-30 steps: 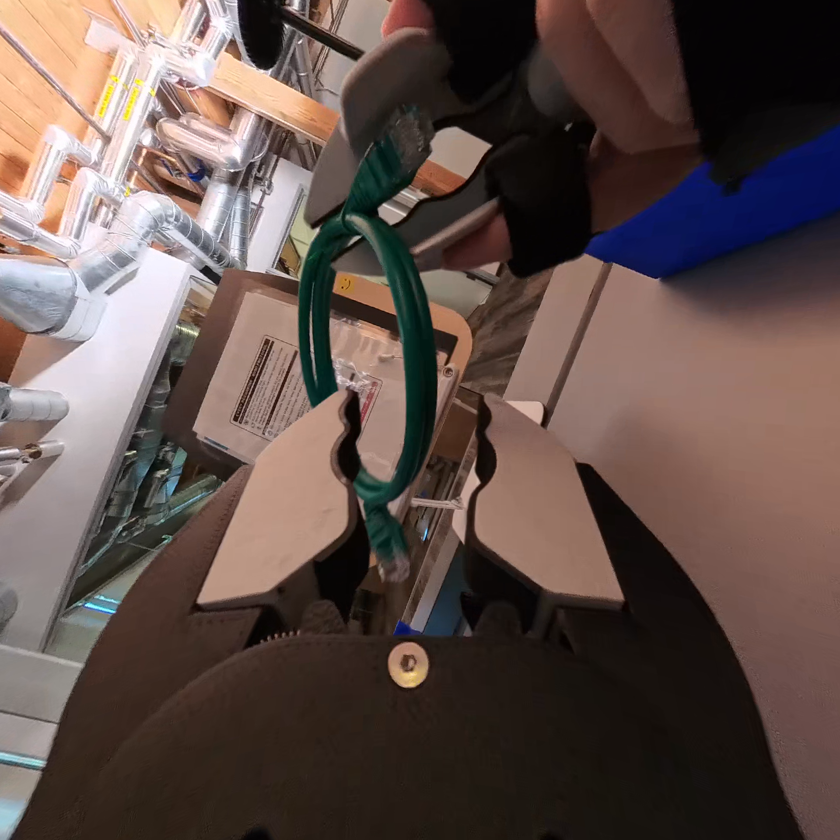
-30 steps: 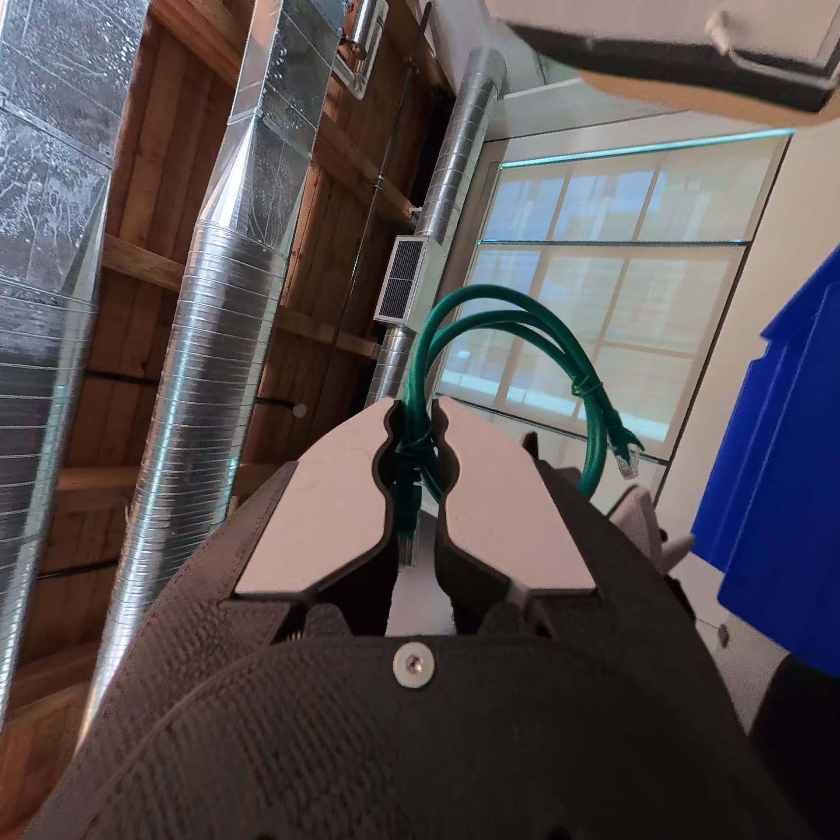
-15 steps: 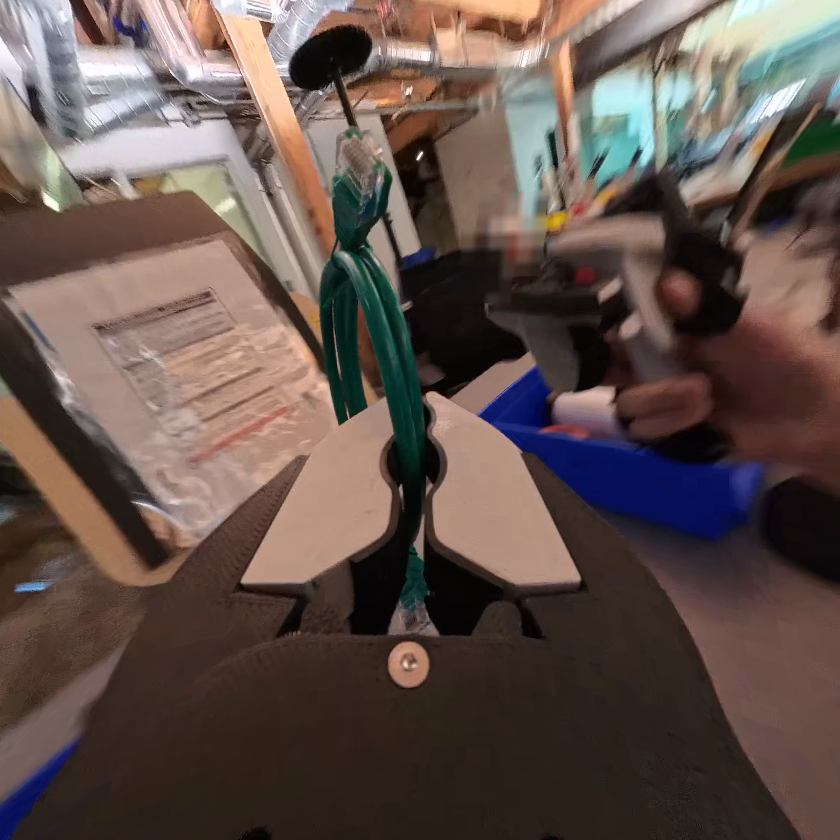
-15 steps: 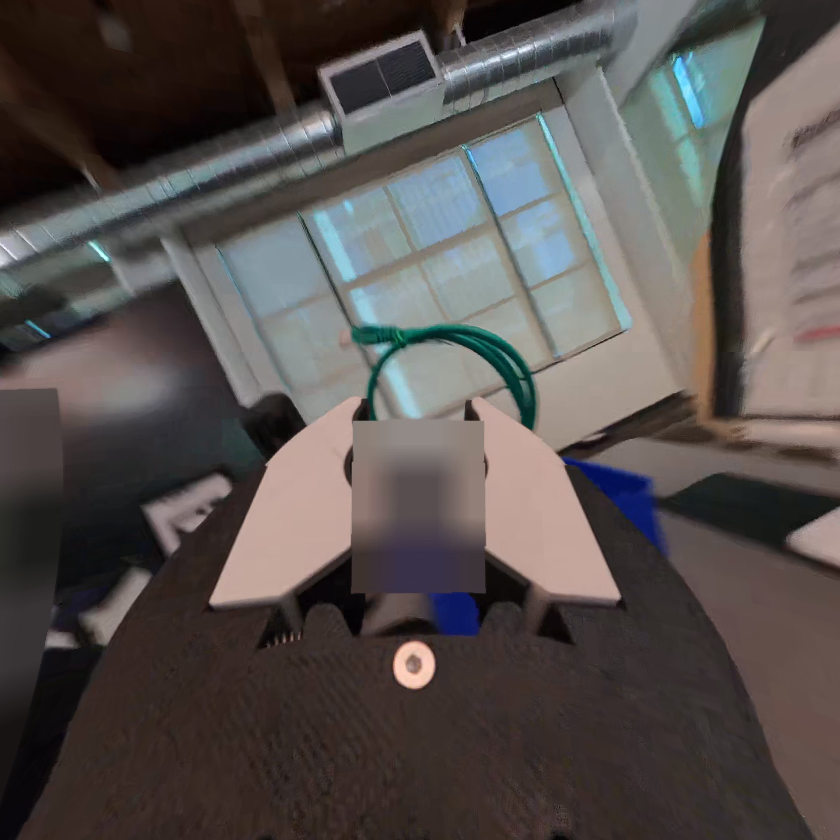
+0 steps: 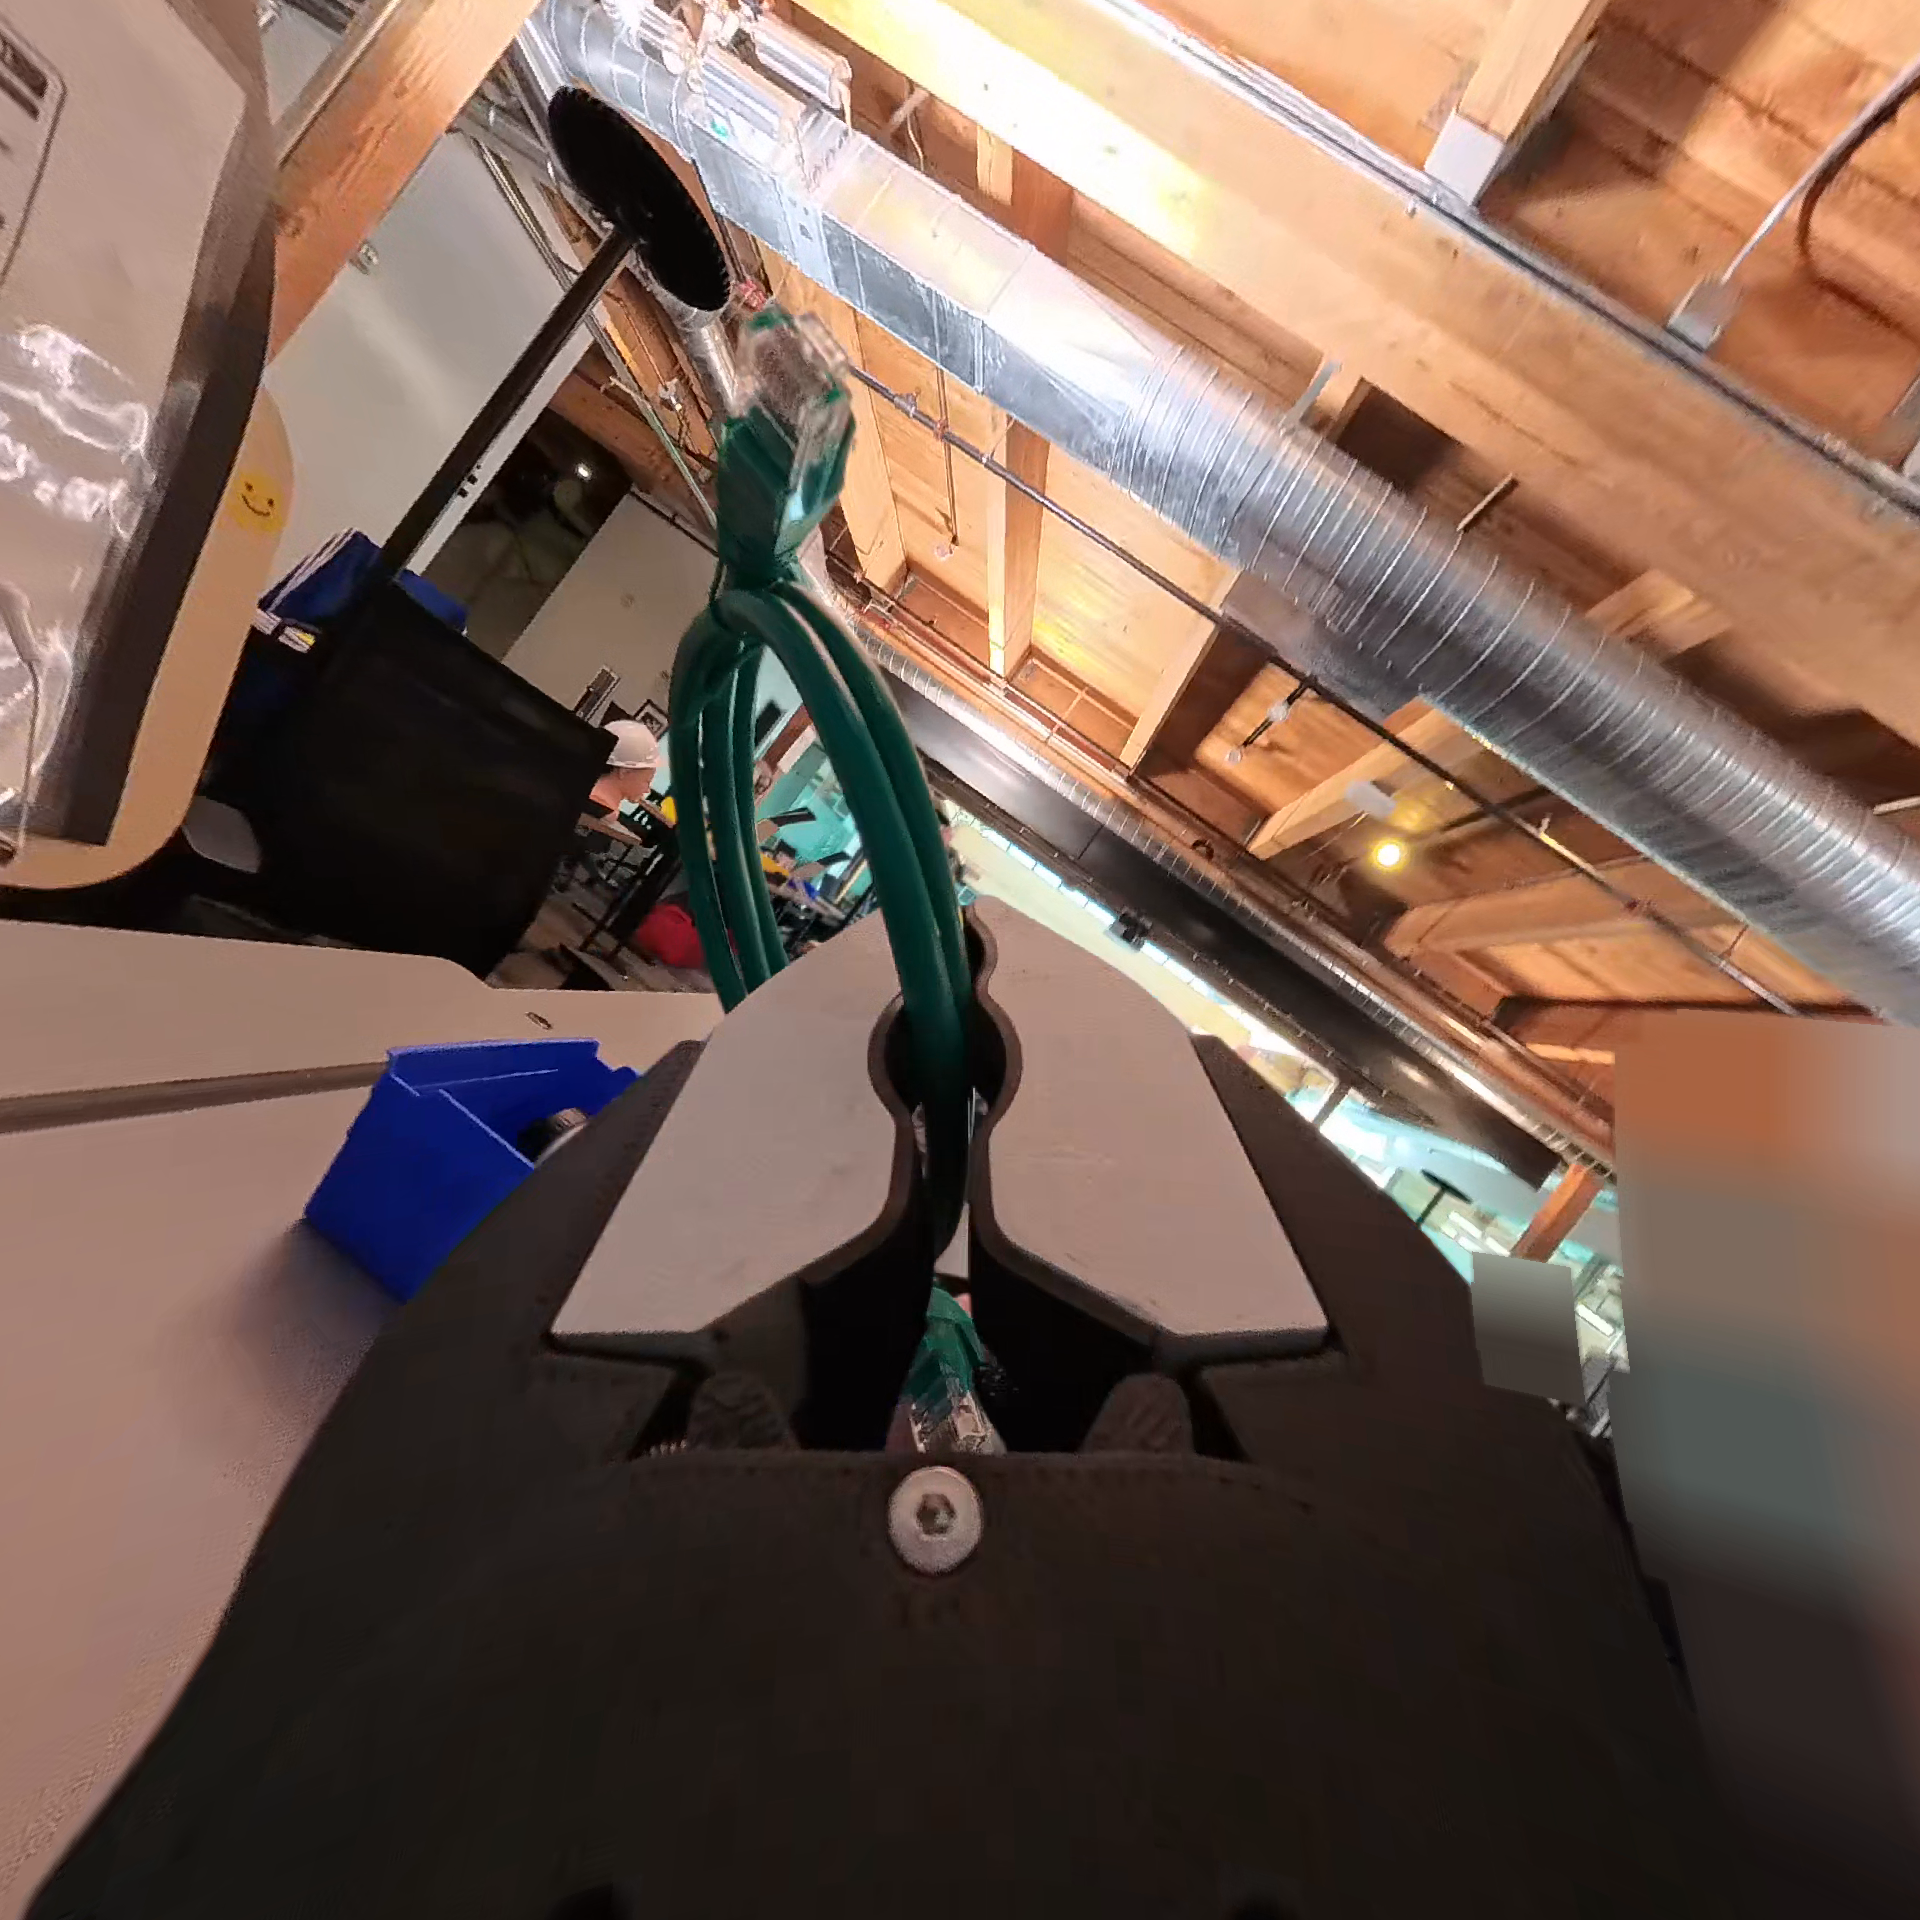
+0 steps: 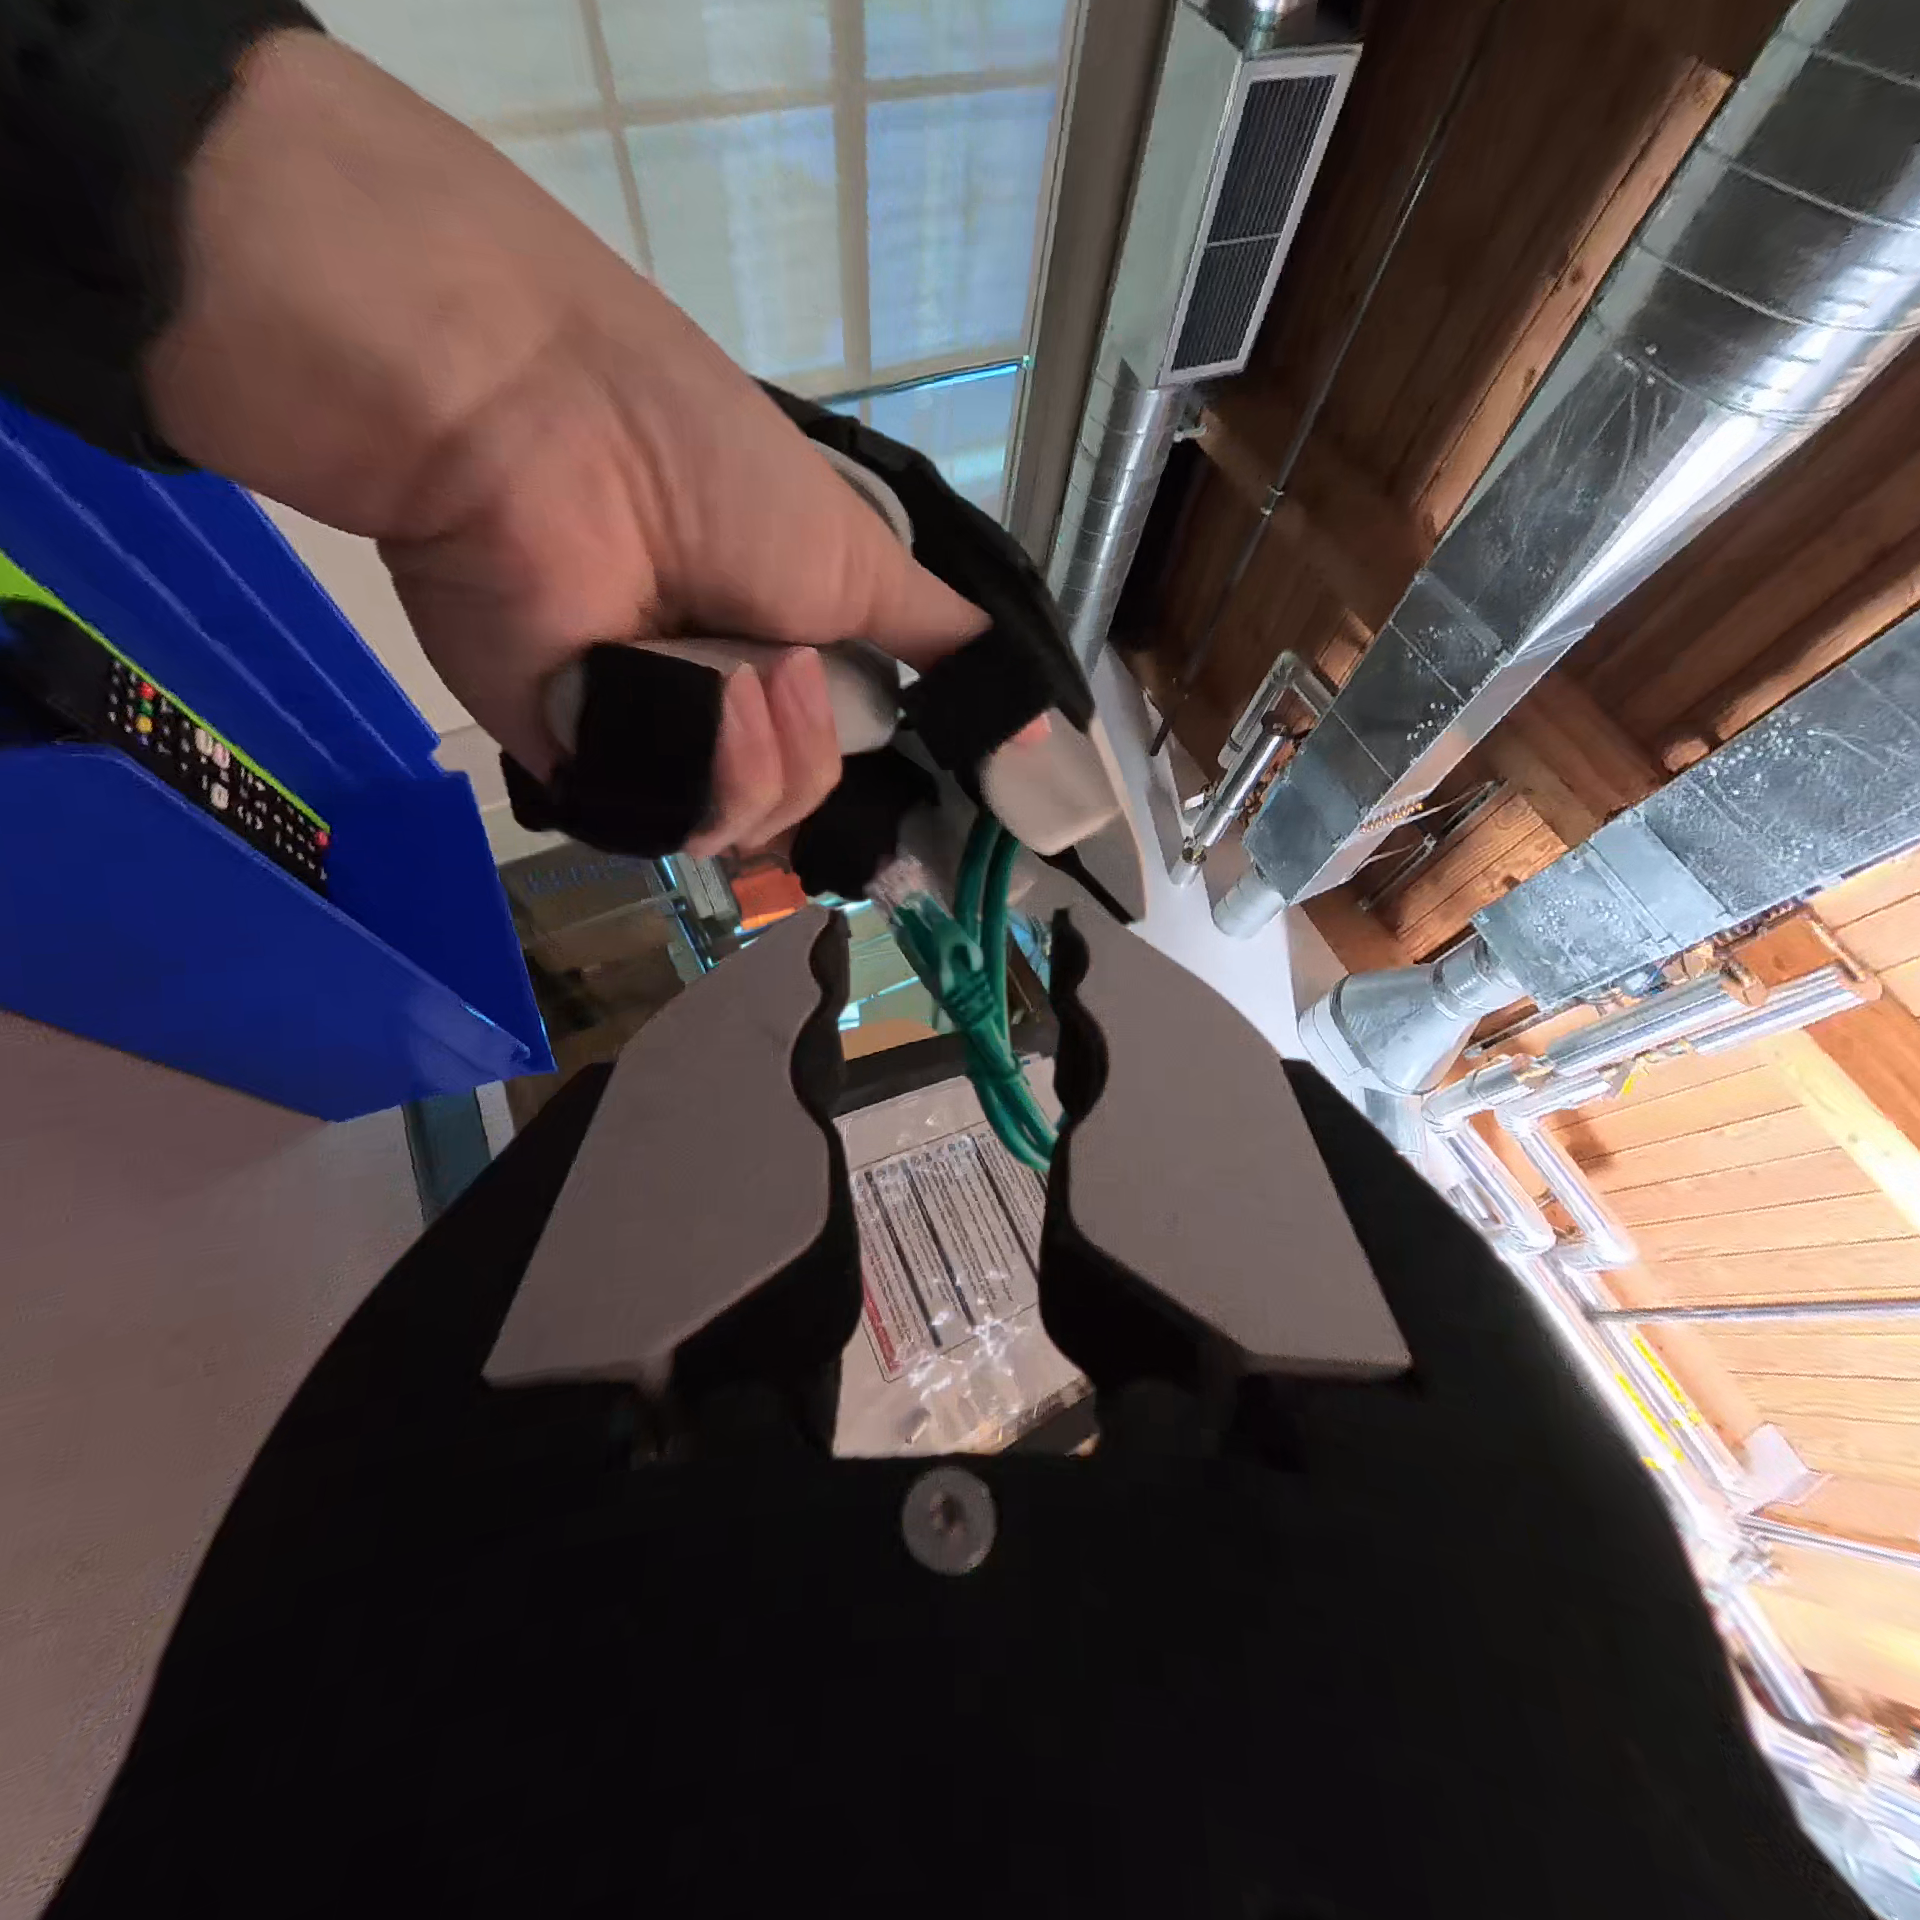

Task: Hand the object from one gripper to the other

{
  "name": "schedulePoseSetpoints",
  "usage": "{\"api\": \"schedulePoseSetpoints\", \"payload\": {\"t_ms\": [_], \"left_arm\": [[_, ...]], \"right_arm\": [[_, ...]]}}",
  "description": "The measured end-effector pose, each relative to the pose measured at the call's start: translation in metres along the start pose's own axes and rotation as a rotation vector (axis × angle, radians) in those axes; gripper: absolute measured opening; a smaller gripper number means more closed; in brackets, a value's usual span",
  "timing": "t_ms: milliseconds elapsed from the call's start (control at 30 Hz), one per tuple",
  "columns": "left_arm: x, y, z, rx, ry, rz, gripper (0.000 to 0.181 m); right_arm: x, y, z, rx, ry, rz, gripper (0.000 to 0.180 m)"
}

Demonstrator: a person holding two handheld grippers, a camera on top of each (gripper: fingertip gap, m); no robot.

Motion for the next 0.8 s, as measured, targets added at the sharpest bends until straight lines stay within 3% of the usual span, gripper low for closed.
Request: {"api": "schedulePoseSetpoints", "payload": {"t_ms": [167,267,400,433,467,533,667,800], "left_arm": [[0.000,0.002,0.016,0.040,-0.075,-0.019,0.001],[0.002,0.003,0.023,0.064,-0.072,-0.029,0.001],[0.005,0.003,0.024,0.086,-0.116,-0.016,0.001],[0.003,0.004,0.024,0.099,-0.144,-0.002,0.008],[0.004,0.005,0.024,0.129,-0.156,-0.007,0.032],[0.006,0.005,0.025,0.209,-0.119,-0.021,0.068],[0.007,0.001,0.005,0.223,0.106,-0.044,0.077],[0.010,-0.004,-0.019,0.190,0.533,-0.143,0.077]], "right_arm": [[0.011,0.005,0.005,0.088,-0.123,-0.068,0.037],[0.012,0.005,0.010,0.127,-0.157,-0.084,0.019],[0.007,0.003,0.009,0.120,-0.143,-0.104,0.014],[0.003,0.002,0.007,0.112,-0.124,-0.105,0.014],[-0.001,0.001,0.007,0.114,-0.091,-0.106,0.014],[-0.012,-0.001,0.013,0.130,0.012,-0.101,0.014],[-0.050,-0.013,0.041,0.161,0.430,-0.003,0.014],[-0.094,-0.036,0.081,0.112,1.008,0.196,0.014]]}}
Point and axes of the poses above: each gripper's, where its closed fingertips meet, y out along the fingers, z out of its underside, x = y × z across the jaws, the point moved 2 cm from there along -y, back along the fingers, and after that the axes turned 14 degrees about -x, right-handed, at the moved point
